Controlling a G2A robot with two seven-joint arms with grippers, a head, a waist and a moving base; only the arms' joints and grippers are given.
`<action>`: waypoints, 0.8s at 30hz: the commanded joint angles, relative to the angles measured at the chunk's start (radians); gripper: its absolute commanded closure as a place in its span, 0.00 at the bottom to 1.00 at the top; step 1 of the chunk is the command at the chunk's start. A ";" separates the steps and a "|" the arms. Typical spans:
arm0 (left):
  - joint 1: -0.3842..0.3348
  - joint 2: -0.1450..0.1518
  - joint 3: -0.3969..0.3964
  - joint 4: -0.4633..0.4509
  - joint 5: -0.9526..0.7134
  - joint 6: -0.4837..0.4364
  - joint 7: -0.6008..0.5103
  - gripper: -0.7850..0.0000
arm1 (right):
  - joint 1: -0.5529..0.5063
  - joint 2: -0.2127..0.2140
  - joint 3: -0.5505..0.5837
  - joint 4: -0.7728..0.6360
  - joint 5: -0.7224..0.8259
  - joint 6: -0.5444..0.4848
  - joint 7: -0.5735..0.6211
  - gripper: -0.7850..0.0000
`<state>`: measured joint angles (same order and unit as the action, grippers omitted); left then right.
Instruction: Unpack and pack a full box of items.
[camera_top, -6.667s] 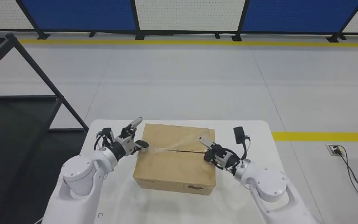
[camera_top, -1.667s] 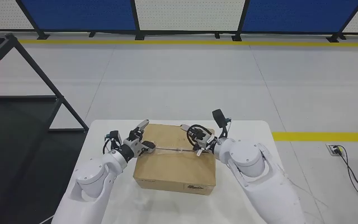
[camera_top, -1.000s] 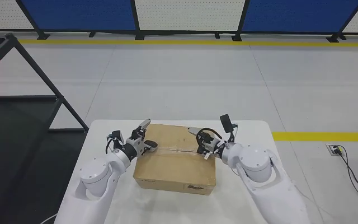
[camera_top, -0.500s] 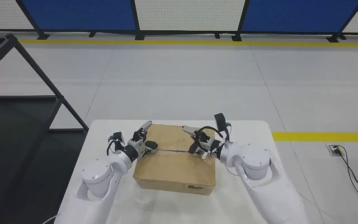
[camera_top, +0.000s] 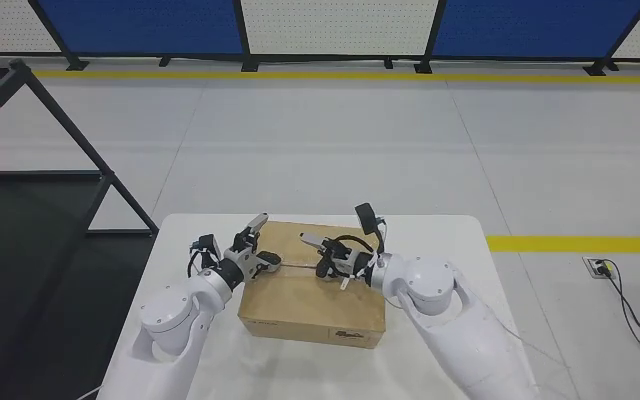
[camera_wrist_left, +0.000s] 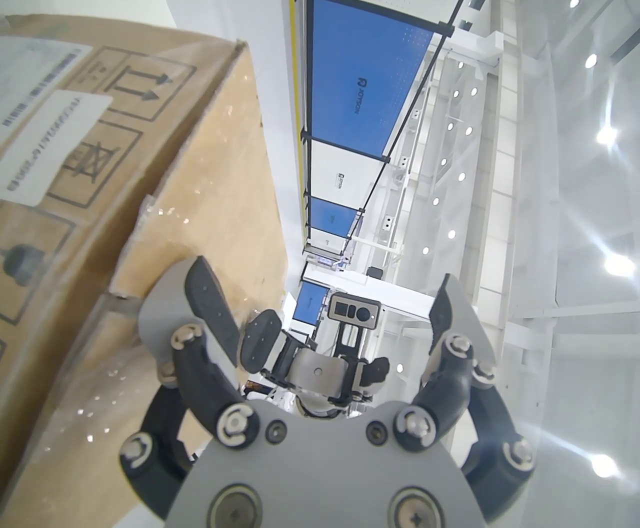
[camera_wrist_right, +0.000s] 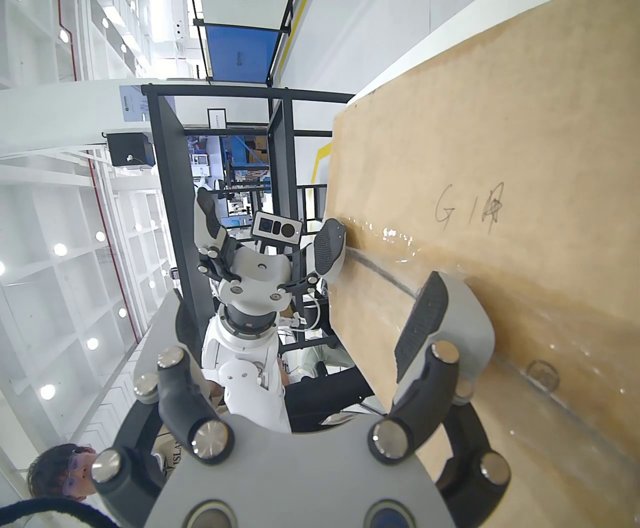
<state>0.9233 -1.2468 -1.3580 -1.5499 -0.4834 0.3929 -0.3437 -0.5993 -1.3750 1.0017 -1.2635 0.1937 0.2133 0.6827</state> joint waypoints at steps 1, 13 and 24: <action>0.001 0.000 -0.001 0.000 -0.001 0.000 0.001 0.00 | 0.012 -0.005 -0.012 0.022 0.001 -0.001 -0.004 0.00; -0.002 0.001 -0.002 0.003 -0.005 -0.001 0.002 0.00 | 0.016 -0.001 0.003 0.047 -0.031 0.020 0.013 1.00; -0.007 0.002 0.000 0.004 -0.003 0.001 0.003 0.00 | -0.015 0.021 0.046 -0.027 -0.114 0.115 0.032 1.00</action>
<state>0.9165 -1.2449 -1.3581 -1.5459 -0.4858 0.3937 -0.3405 -0.6125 -1.3553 1.0449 -1.2867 0.0859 0.3204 0.7115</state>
